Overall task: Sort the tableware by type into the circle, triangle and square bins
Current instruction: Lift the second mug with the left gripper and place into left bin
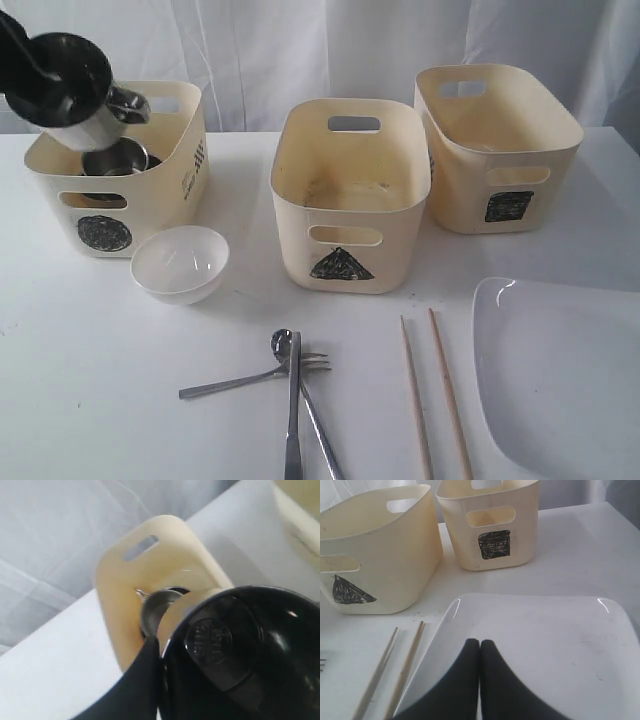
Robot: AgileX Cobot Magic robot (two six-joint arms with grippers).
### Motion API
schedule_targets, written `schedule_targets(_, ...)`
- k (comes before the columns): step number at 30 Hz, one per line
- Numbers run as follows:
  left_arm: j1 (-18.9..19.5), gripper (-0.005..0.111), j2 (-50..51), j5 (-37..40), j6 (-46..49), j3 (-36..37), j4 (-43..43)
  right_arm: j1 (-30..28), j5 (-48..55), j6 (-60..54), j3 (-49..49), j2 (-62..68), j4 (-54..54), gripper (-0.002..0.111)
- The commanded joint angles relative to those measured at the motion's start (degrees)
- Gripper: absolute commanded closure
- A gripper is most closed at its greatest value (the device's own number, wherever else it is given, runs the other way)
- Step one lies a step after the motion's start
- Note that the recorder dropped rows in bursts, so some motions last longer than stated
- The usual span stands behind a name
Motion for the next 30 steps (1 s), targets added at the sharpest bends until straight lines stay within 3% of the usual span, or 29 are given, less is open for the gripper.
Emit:
schedule_targets(1,0.62,0.107,7.73,-1.90,-16.37,-4.84,19.86,-0.26,-0.31,0.18,-0.09,-0.18,-0.13,0.108)
schedule_targets(11,7.42,0.107,24.42,-14.15,-27.69,-12.56,22.32,-0.26,-0.31,0.18,-0.09,-0.18,-0.13,0.108)
schedule_targets(25,7.85,0.107,32.12,-19.01,-28.05,-13.51,18.87,-0.26,-0.31,0.18,-0.09,-0.18,-0.13,0.108)
schedule_targets(30,7.85,0.107,32.83,-17.55,-28.05,-13.51,17.38,-0.26,-0.31,0.18,-0.09,-0.18,-0.13,0.108)
